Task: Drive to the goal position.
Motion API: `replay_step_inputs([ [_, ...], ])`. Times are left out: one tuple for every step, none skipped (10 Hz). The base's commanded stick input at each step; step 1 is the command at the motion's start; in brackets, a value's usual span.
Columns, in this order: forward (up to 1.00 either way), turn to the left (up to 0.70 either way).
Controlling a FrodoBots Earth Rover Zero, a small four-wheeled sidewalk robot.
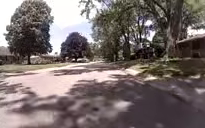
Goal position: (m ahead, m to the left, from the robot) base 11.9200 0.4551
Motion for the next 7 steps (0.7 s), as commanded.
replay_step_inputs([
  [0.70,0.00],
  [0.70,0.00],
  [0.70,0.00],
  [0.70,0.00],
  [0.70,0.00],
  [0.70,0.00],
  [0.70,0.00],
])
